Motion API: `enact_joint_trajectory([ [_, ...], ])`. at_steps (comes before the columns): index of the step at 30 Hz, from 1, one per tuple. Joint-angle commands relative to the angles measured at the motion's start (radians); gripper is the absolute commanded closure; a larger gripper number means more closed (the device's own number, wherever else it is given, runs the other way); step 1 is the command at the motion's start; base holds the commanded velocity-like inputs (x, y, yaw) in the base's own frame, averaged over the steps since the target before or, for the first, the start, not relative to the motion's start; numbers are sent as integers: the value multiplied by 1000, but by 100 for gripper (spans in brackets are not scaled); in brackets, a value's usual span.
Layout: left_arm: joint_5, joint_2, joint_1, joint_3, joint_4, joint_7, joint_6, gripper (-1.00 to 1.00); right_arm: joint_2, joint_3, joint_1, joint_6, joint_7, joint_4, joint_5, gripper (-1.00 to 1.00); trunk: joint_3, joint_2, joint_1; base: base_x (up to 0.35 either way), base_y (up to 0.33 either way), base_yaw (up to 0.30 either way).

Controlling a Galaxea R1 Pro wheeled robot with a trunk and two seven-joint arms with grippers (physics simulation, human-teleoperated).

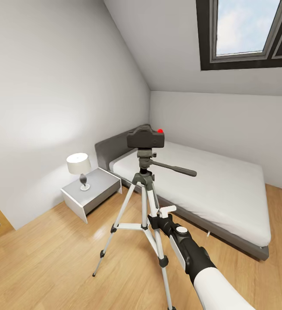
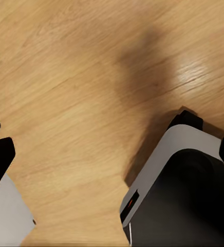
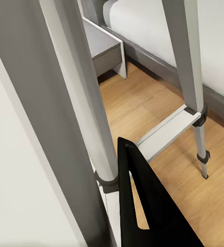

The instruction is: Attach the digital camera to the camera tripod in the bedroom.

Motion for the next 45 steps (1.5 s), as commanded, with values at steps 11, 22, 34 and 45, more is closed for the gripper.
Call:
enact_joint_trajectory([
  [11,8,-6,7,1,0,18,-2,-100,0,0,0,11,2,30,49,100,-2,-1,0,0,0,0],
  [22,9,-7,25,1,0,19,-13,-100,0,1,0,14,2,30,54,-100,-2,-1,0,0,0,0],
  [34,9,-46,26,0,0,20,-14,-100,0,0,0,15,3,30,56,-100,-2,-1,0,0,0,0],
  [45,8,-47,26,0,0,20,-14,-100,0,0,0,15,2,30,55,-100,-2,-1,0,-26,0,0],
])
